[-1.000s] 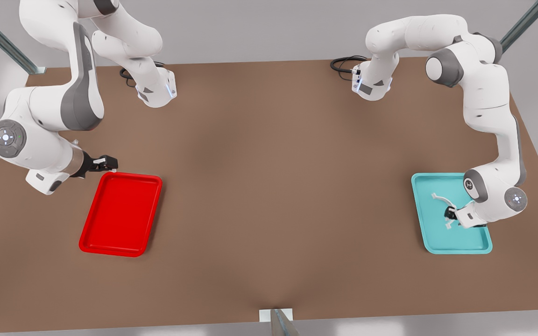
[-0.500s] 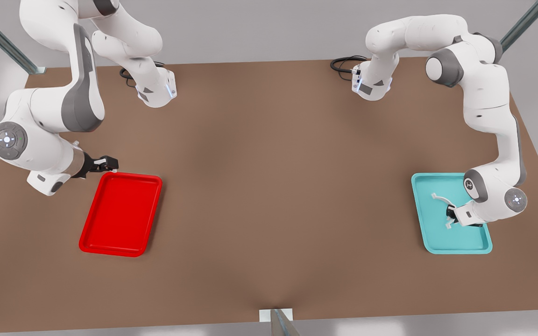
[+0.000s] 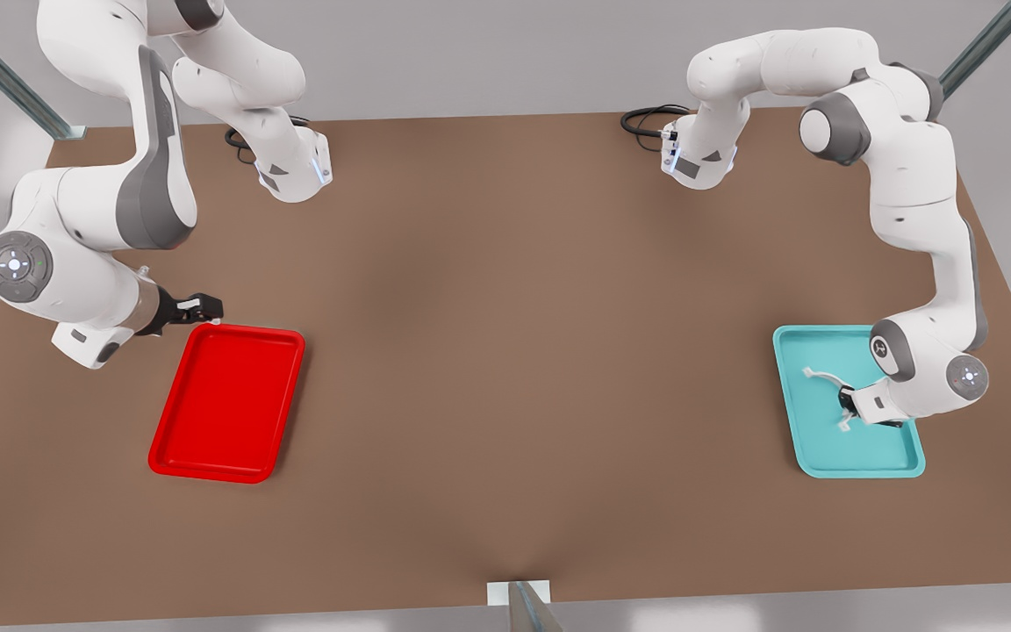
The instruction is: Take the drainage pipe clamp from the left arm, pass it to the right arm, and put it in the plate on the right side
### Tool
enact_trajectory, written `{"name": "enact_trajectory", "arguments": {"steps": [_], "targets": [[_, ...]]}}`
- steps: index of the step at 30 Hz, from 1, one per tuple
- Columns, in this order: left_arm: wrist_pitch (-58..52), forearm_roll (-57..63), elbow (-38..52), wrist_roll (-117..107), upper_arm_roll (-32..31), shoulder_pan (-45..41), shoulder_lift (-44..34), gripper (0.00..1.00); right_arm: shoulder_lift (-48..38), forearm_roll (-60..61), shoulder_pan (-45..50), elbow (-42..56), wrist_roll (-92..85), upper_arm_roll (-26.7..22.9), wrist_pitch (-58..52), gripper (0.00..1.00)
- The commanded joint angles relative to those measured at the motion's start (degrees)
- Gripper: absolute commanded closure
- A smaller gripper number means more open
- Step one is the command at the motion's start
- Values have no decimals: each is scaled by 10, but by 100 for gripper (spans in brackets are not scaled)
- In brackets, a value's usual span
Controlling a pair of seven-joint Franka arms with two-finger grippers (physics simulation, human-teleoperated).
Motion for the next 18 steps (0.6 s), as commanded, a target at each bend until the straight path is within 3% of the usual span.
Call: {"name": "enact_trajectory", "arguments": {"steps": [1, 4, 9, 12, 16, 18], "targets": [[-26, -2, -1, -4, 4, -5, -17, 79, -1, 0, 0, 0, -2, 0, -1, 0], [-136, -2, -2, -155, 3, -33, -69, 79, -1, 0, 0, 0, -2, 0, -1, 0], [-222, -7, -27, -461, -3, -142, -158, 79, -1, 0, -1, 0, -2, 0, -2, 0], [-239, -3, -10, -534, -64, -169, -154, 79, 0, -1, 0, 0, -9, 0, -1, 0], [-259, -3, 53, -746, -69, -292, -140, 79, 30, 2, 14, 29, -89, 2, 0, 0], [-273, -6, 87, -805, -69, -338, -124, 79, 55, -2, 72, 42, -88, 1, 3, 0]]}}
